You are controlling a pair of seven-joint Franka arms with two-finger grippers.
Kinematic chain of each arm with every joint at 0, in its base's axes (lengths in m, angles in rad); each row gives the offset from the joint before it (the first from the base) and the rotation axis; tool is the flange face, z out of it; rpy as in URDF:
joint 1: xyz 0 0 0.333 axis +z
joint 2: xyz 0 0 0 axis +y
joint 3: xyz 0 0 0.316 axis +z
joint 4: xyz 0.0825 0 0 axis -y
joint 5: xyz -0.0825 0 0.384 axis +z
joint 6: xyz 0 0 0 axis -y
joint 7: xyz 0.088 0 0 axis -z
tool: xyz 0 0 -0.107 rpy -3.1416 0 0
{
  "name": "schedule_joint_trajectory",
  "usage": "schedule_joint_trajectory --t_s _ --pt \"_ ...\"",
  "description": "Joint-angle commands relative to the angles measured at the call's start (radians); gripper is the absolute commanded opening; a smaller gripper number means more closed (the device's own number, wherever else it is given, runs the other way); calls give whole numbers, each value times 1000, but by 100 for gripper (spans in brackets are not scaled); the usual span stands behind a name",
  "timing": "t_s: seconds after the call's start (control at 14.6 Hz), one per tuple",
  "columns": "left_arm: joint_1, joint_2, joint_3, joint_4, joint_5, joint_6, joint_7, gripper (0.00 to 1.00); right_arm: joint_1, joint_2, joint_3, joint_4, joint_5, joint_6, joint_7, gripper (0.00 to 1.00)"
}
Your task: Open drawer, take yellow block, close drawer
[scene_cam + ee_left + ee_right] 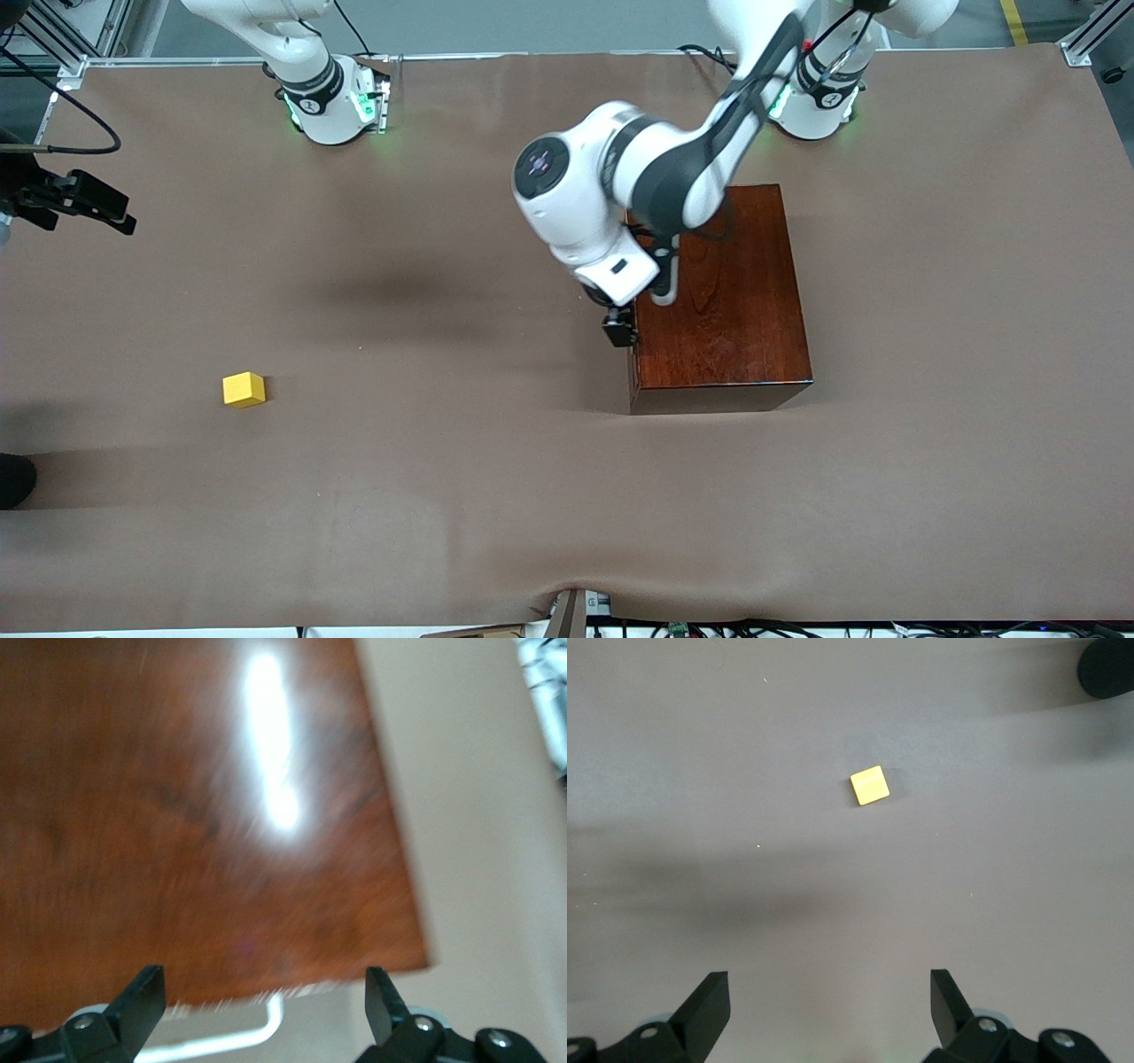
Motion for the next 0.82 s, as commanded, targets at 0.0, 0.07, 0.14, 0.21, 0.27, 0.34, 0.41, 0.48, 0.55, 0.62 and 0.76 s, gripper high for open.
schedule_joint_trajectory --t_s 0.0,0.07,0.14,0.21,0.27,0.34,0.41,0.48,0.55,0.62,0.76 --pt "84 -56 -5 -17 19 1 141 100 -6 5 4 16 -16 -9 -10 100" --pt "110 -68 -1 -20 16 13 178 100 -6 5 4 16 -16 -9 -10 100" --pt "141 -76 -4 -22 15 24 218 100 -6 6 4 16 -16 -9 -10 100" --pt "176 -82 -5 -22 4 30 262 100 -6 6 4 16 -16 -9 -10 100" --pt "211 -93 -5 -23 -17 41 322 100 -6 5 4 16 -16 -9 -10 100" --pt "250 -100 -5 -25 -48 56 391 100 -6 6 4 16 -16 -9 -10 100" --pt "290 -111 -5 -27 -74 62 467 100 -6 6 4 16 -16 -9 -10 100" --pt "323 -123 -7 -27 -97 64 544 100 -6 6 4 16 -16 -9 -10 100" --pt "351 -136 -7 -28 -114 64 619 100 -6 6 4 16 -16 -9 -10 100" --pt "371 -154 -7 -33 -125 64 682 100 -6 6 4 16 -16 -9 -10 100" --pt "417 -185 -10 -43 -160 64 799 100 -6 6 4 16 -16 -9 -10 100"
